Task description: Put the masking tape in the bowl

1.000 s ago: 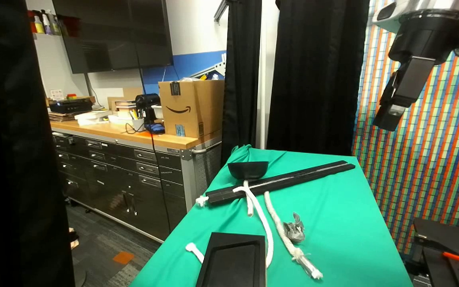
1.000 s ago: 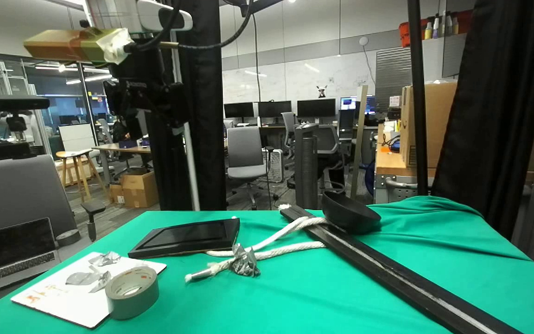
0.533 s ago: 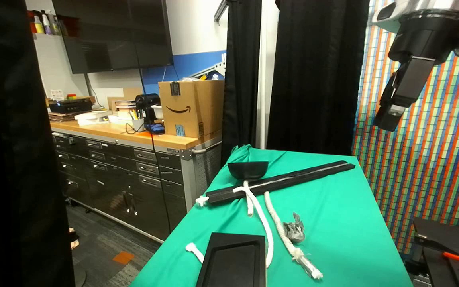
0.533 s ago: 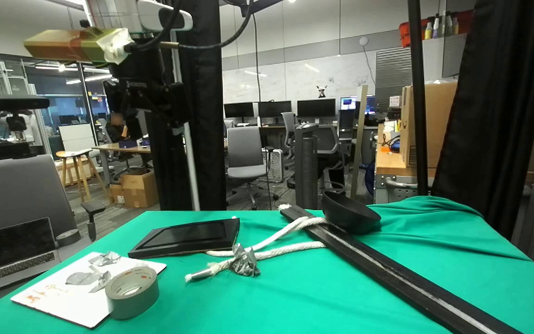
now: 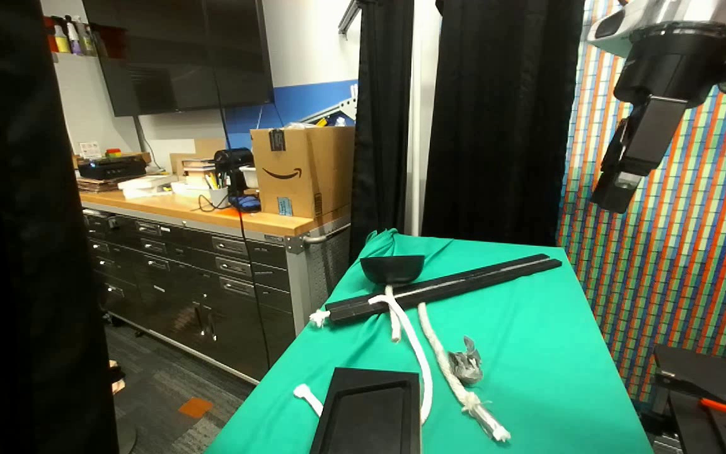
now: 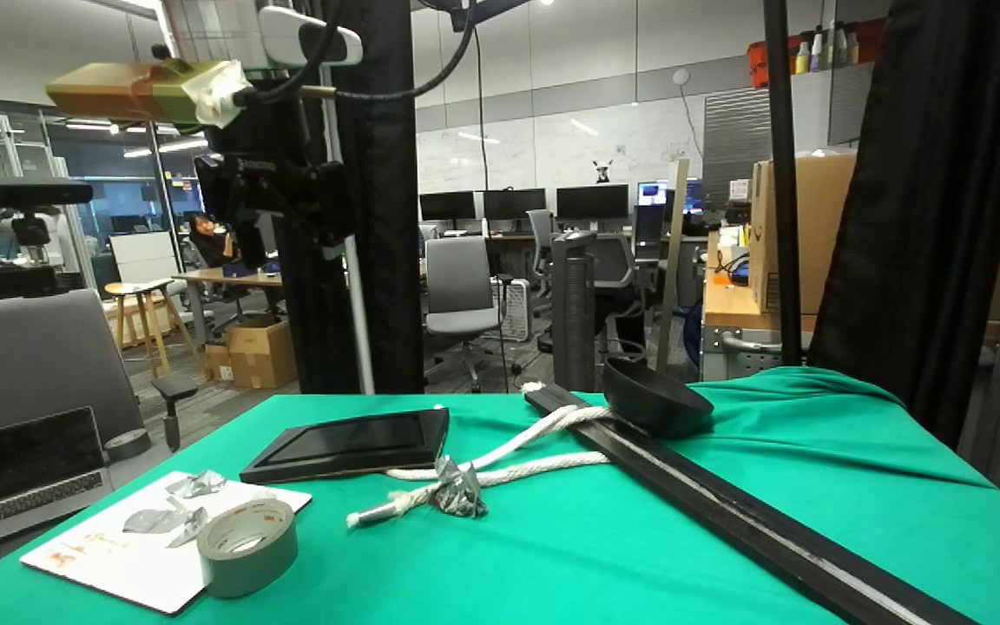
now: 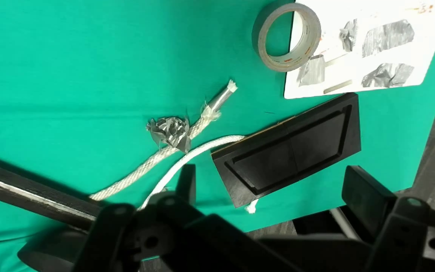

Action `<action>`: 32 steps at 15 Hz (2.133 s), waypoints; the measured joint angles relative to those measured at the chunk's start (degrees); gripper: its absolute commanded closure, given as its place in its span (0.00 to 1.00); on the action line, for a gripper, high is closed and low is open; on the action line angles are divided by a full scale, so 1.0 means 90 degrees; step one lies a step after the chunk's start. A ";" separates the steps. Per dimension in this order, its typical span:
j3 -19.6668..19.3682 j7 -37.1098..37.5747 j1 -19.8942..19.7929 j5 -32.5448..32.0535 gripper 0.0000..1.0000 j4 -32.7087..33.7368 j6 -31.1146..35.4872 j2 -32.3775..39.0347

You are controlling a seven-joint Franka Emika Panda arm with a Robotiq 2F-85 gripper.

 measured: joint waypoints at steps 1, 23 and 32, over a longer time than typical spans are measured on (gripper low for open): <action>0.0000 0.0010 0.0000 0.0000 0.00 -0.0018 0.0000 0.0004; 0.1322 0.2343 0.0548 0.1870 0.00 -0.0488 0.2582 0.2235; 0.1298 0.2421 0.0584 0.1842 0.00 -0.0984 0.2827 0.2961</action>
